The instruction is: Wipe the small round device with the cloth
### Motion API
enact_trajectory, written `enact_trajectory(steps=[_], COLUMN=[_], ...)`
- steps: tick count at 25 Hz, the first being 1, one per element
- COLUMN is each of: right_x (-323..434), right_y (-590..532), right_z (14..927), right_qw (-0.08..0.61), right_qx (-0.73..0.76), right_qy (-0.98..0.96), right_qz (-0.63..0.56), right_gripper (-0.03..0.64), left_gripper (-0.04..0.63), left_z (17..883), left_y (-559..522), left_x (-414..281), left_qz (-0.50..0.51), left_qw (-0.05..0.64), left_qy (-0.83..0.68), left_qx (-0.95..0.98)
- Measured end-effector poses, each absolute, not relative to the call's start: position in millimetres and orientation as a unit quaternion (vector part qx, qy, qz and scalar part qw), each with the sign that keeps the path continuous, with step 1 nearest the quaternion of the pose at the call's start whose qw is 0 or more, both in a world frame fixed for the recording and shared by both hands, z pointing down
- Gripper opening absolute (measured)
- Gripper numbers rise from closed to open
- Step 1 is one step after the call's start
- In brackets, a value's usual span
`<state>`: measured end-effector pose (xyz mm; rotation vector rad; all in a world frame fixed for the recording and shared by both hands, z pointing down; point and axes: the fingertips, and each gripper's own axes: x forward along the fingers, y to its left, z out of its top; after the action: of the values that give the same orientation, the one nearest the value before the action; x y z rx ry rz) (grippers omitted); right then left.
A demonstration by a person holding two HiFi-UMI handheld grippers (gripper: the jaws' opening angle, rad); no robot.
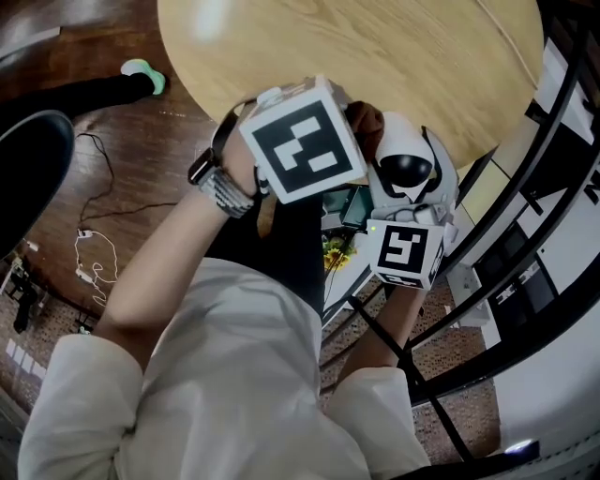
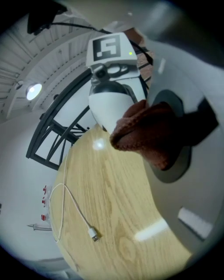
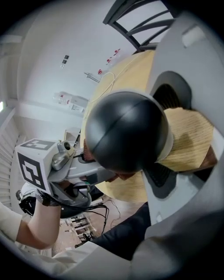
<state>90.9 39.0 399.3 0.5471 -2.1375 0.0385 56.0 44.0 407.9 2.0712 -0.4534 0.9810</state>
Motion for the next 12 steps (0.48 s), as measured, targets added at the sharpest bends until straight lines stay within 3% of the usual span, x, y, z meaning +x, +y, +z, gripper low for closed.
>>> enact_trajectory(steps=[7,12], right_x=[99,109], right_y=[43,46], right_z=[396,399], right_qw=[0.443,0.472], right_qx=[0.252,0.228], right_qy=[-0.859,-0.852], right_qz=[0.052,0.007], right_gripper=[0.356,0.356], left_gripper=[0.123,0.124], left_z=[411,411], left_y=[38,43], left_x=[55,51], left_qz=[0.398,0.388], left_qw=[0.39,0.401], left_qy=[-0.18,-0.189], left_qx=[0.81,0.808])
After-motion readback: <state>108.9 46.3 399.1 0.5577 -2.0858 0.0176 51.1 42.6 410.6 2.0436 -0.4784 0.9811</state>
